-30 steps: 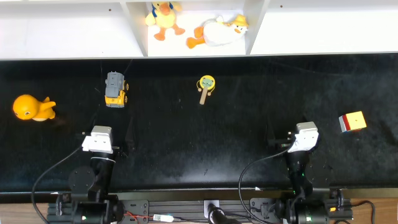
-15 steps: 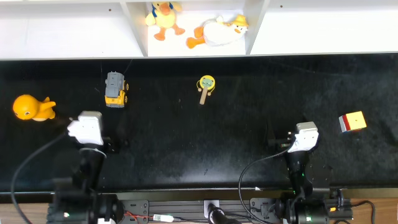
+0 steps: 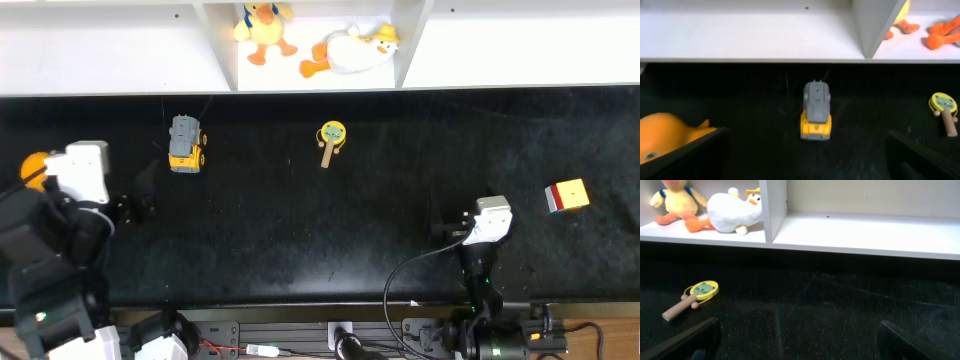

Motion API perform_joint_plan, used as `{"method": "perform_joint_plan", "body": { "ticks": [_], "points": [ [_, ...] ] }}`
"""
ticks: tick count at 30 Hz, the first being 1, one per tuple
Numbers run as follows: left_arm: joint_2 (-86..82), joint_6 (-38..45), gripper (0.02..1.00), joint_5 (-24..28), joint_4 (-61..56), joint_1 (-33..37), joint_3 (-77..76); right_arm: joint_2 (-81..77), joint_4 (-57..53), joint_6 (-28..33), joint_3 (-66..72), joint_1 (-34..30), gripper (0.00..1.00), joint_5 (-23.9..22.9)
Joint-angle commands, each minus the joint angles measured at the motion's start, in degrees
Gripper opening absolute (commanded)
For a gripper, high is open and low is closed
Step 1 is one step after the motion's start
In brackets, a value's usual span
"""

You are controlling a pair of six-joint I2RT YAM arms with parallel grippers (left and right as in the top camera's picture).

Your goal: Store Toys

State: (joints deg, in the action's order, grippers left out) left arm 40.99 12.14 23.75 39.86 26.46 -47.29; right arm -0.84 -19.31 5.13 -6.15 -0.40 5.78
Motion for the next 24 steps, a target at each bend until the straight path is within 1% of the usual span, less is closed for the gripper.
{"method": "perform_joint_plan", "body": {
  "ticks": [1,2,4,5,7,8,9,13,20,24],
  "points": [
    [-0.37,4.90,0.993,4.87,2.78,5.73,-3.54,0.63,0.33,0.00,0.37,-0.37,0.998,0.59],
    [-0.37,6.29,0.996,5.81,3.21,6.80,-3.58,0.63,0.33,0.00,0.37,-0.37,0.993,0.59],
    [-0.09,6.27,0.996,4.81,2.99,7.74,-3.58,0.63,0.33,0.00,0.37,-0.37,0.996,0.59],
    [0.13,6.27,0.996,3.08,3.21,7.72,-3.58,0.63,0.33,0.00,0.37,-0.37,0.996,0.59],
    [0.63,6.27,0.996,-3.10,4.33,7.48,-3.58,0.63,0.33,0.00,0.37,-0.37,0.993,0.59],
    [1.33,6.29,0.996,-5.29,5.18,7.37,-3.58,0.63,0.33,0.00,0.37,-0.37,0.996,0.59],
    [2.10,6.27,0.996,-6.14,6.16,7.34,-3.58,0.63,0.33,0.00,0.37,-0.37,0.996,0.59],
    [5.29,5.77,0.996,-7.15,9.20,8.17,-3.56,0.63,0.33,0.00,0.37,-0.37,0.996,0.59],
    [7.32,5.42,0.996,-7.78,6.10,12.26,-3.58,0.63,0.33,0.00,0.37,-0.37,0.993,0.59],
    [7.41,5.44,0.996,-7.78,7.43,14.45,-3.56,0.63,0.33,0.00,0.37,-0.37,0.996,0.59]
  ]
}}
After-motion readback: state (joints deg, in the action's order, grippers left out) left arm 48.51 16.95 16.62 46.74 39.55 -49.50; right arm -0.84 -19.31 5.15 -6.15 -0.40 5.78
